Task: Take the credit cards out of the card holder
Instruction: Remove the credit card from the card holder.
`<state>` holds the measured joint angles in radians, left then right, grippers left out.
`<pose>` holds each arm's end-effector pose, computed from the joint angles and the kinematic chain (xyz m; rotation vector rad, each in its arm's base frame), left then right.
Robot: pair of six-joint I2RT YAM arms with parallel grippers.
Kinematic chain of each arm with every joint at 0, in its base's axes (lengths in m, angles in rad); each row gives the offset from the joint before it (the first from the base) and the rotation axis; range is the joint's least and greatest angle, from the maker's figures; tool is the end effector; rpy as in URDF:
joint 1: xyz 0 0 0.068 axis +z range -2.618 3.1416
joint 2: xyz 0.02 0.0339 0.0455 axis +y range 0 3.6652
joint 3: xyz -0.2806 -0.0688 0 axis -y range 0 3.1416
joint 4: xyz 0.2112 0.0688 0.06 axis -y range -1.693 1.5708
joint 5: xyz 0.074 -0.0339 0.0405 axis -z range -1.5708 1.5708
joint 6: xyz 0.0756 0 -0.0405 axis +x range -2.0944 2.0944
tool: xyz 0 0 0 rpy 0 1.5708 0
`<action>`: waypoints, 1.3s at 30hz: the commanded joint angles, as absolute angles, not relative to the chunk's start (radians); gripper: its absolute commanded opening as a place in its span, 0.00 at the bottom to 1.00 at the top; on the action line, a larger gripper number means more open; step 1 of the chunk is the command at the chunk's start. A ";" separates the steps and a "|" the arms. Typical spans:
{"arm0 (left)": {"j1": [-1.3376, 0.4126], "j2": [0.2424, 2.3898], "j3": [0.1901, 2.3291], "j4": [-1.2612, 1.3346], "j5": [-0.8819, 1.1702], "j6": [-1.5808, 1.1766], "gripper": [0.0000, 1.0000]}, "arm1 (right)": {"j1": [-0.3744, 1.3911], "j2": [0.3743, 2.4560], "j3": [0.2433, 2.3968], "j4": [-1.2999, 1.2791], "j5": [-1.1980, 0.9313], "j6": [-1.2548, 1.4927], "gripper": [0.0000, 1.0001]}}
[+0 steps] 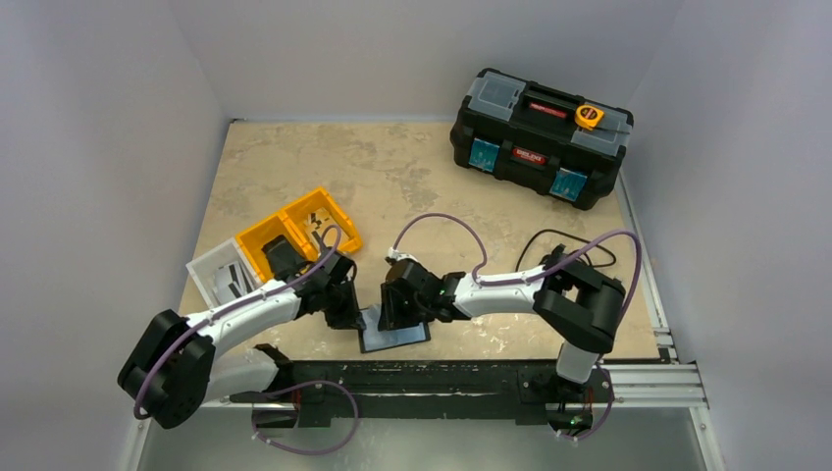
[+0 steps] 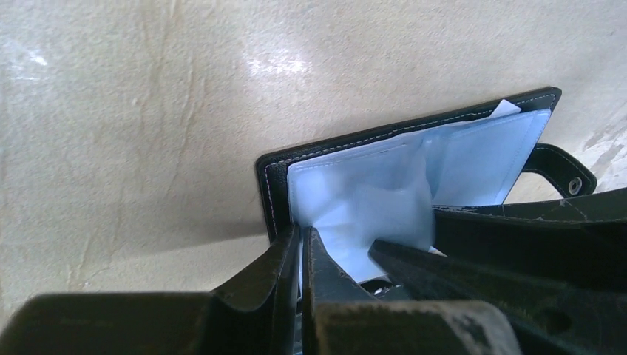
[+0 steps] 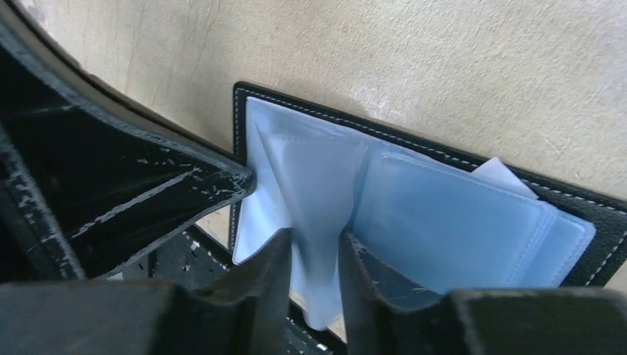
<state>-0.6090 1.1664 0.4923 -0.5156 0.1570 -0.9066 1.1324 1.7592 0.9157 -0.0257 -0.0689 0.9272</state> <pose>0.1305 -0.1054 0.1485 -0.3891 2.8948 -0.5541 0.1457 0.3229 0.1571 -0.3101 2.6800 0.8941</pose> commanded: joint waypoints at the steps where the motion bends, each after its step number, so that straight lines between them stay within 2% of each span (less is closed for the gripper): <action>1: -0.614 1.215 0.495 -0.501 0.098 -0.916 0.01 | 1.132 1.703 0.947 -0.088 -0.027 0.897 0.33; 10: -0.613 1.219 0.494 -0.514 0.089 -0.912 0.00 | 1.136 1.582 1.009 -0.280 0.151 0.871 0.36; 17: -0.616 1.197 0.519 -0.515 0.115 -0.896 0.00 | 1.186 1.578 1.028 -0.276 0.142 0.857 0.36; 29: -0.620 1.188 0.545 -0.516 0.148 -0.893 0.00 | 1.255 1.721 1.084 -0.271 0.189 0.846 0.59; 33: -0.621 1.189 0.550 -0.515 0.154 -0.896 0.00 | 1.292 1.706 1.103 -0.305 0.287 0.848 0.64; 39: -0.621 1.199 0.561 -0.515 0.168 -0.900 0.00 | 1.394 1.657 1.107 -0.323 0.460 0.813 0.63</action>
